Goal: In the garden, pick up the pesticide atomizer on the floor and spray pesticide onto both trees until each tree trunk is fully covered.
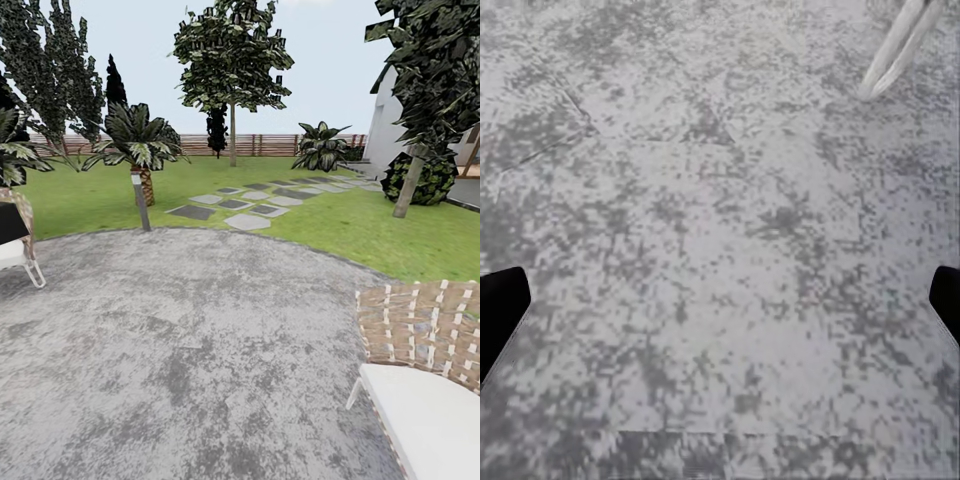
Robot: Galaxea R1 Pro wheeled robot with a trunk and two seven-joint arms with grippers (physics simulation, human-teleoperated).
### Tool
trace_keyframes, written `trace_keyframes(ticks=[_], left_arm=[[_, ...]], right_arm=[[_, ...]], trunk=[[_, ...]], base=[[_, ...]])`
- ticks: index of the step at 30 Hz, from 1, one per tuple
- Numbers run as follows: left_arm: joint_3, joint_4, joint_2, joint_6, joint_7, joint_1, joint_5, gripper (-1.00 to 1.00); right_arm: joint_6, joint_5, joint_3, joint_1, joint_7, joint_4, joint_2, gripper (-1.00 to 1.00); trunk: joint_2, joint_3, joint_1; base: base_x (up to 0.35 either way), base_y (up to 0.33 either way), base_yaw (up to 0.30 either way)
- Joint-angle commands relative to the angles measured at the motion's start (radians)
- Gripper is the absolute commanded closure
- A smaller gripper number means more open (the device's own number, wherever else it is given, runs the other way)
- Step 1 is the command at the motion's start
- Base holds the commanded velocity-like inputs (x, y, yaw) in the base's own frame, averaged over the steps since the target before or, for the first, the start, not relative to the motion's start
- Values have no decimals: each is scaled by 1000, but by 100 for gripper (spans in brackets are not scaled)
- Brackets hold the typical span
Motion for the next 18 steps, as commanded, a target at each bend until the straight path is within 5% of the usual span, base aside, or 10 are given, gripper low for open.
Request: trace_keyframes(ticks=[1,12,18], left_arm=[[0,0,0,0,0,0,0,-100],[0,0,0,0,0,0,0,-100],[0,0,0,0,0,0,0,-100]], right_arm=[[0,0,0,0,0,0,0,-100],[1,0,-1,0,-1,0,0,-100],[1,0,-1,0,-1,0,0,-100]], trunk=[[0,0,0],[0,0,0],[0,0,0]], base=[[340,0,0],[339,0,5],[340,0,153]])
